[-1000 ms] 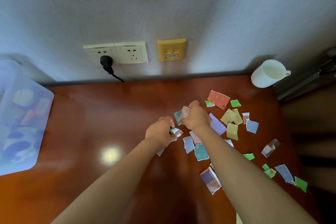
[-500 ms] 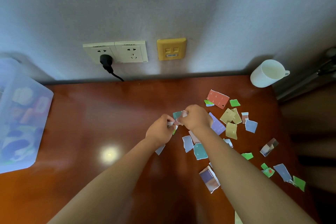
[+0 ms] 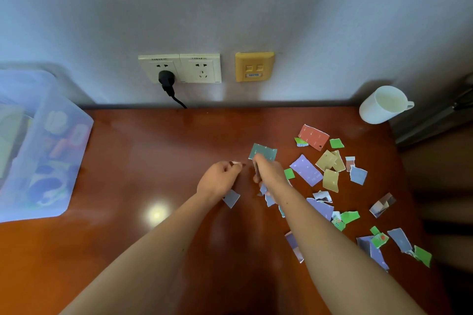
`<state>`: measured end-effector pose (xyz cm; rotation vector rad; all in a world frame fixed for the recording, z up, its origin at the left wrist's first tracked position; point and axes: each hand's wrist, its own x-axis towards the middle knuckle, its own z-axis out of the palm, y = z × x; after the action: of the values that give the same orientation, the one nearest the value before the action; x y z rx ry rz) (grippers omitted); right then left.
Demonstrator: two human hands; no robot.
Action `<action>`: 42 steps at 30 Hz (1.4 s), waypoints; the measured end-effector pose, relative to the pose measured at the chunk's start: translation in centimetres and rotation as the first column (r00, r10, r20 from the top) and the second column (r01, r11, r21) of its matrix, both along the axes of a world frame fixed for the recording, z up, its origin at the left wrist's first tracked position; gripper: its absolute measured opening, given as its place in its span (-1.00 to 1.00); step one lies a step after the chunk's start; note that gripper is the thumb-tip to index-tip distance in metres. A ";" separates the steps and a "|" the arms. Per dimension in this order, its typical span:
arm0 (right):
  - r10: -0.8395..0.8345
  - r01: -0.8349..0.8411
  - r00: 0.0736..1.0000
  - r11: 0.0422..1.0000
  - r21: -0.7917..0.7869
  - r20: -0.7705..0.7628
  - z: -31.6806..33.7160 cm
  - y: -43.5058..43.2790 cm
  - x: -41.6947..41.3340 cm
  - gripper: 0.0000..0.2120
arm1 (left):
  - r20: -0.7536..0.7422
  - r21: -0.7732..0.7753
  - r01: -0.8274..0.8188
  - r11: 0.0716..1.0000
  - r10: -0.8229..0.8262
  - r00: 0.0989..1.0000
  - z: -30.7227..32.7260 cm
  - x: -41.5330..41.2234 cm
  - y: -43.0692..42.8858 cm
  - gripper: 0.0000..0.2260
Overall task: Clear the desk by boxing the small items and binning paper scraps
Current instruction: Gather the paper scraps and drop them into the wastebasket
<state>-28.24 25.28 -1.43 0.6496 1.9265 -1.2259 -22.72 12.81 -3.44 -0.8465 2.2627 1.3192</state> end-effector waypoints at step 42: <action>0.706 -0.522 0.662 0.676 0.519 -0.253 -3.2 -4.4 -0.7 -0.82 | 0.008 0.216 -0.191 0.958 0.194 0.981 -2.1 -0.2 -3.5 -0.81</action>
<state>-28.91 20.90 -4.65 -0.1729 2.5164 -0.5302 -22.88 9.31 -5.57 -1.0007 2.0397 1.6264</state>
